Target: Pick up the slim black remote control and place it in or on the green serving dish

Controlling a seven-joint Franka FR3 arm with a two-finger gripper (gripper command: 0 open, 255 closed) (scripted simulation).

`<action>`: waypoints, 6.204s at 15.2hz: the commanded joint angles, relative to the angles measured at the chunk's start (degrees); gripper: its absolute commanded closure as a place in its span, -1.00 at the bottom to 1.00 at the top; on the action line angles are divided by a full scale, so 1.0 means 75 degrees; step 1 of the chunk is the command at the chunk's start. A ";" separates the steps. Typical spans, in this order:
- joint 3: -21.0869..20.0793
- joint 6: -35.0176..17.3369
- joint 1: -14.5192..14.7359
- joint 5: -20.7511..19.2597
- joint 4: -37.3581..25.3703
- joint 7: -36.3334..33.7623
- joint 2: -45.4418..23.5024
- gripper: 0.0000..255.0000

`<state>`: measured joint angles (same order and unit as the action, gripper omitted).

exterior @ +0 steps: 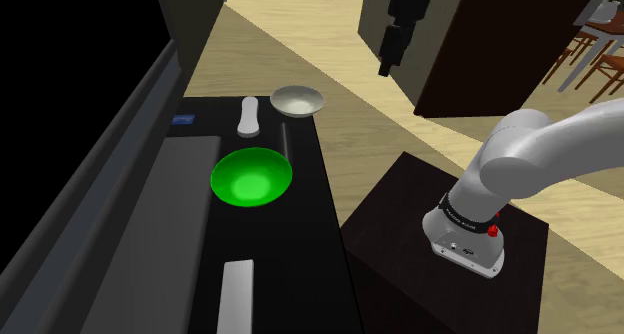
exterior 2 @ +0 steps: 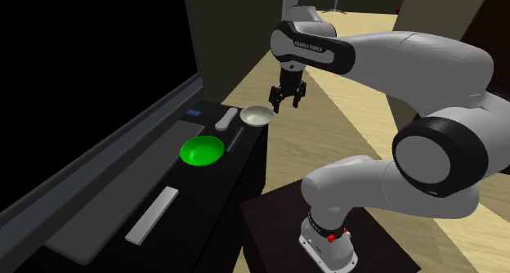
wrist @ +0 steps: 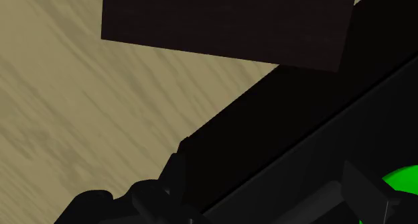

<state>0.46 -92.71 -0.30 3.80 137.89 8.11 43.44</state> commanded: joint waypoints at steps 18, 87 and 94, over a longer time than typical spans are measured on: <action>-0.2119 -0.2987 -0.0380 0.1266 -0.0709 -0.5345 -0.4158 -1.00; -0.3351 -0.3256 0.0707 0.1196 -0.2865 -0.9970 -0.6288 1.00; -0.3567 -0.3878 0.1007 0.1046 -0.2761 -1.0444 -0.6736 1.00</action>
<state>-26.27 -121.01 7.17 11.75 116.79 -70.19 -6.71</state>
